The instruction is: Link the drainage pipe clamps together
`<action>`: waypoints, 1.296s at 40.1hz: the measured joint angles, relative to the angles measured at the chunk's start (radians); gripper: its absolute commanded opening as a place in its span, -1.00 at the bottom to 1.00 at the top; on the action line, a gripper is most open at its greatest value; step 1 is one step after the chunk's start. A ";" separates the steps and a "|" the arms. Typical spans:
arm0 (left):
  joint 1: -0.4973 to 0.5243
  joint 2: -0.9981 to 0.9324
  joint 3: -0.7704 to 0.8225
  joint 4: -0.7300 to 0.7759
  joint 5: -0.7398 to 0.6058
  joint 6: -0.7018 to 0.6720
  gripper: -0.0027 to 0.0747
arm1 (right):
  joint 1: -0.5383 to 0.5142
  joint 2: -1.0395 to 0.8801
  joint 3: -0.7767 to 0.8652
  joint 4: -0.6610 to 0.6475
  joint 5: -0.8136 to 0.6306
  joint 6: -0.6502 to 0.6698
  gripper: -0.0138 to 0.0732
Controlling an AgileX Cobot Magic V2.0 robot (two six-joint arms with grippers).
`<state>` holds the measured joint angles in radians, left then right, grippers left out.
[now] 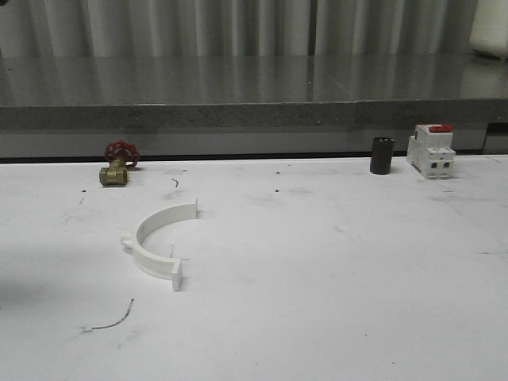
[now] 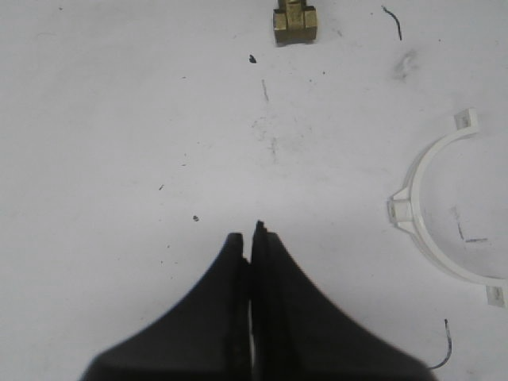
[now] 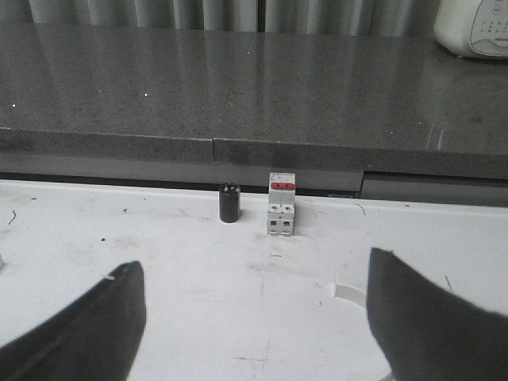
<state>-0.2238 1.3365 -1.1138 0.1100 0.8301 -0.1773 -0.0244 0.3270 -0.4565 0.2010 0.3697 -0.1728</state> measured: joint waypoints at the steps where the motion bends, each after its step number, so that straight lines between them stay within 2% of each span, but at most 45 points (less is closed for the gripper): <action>1: 0.000 -0.026 0.029 0.003 -0.030 0.000 -0.98 | 0.000 0.000 0.000 0.000 0.000 0.000 0.68; 14: 0.002 -0.484 0.452 0.026 -0.348 0.001 -0.98 | 0.000 0.000 0.000 0.000 0.000 0.000 0.68; 25: 0.002 -0.890 0.682 0.041 -0.440 0.001 -0.98 | 0.000 0.000 0.000 0.000 0.000 0.000 0.68; 35: 0.002 -1.150 0.746 0.075 -0.474 0.002 -0.98 | 0.000 0.000 0.000 0.000 0.000 0.000 0.68; 52: 0.002 -1.174 0.749 0.078 -0.474 0.003 -0.98 | 0.000 0.000 0.000 0.000 0.000 0.000 0.68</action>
<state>-0.2218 0.1626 -0.3651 0.1883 0.3564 -0.1746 -0.0244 0.3270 -0.4565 0.2010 0.3697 -0.1728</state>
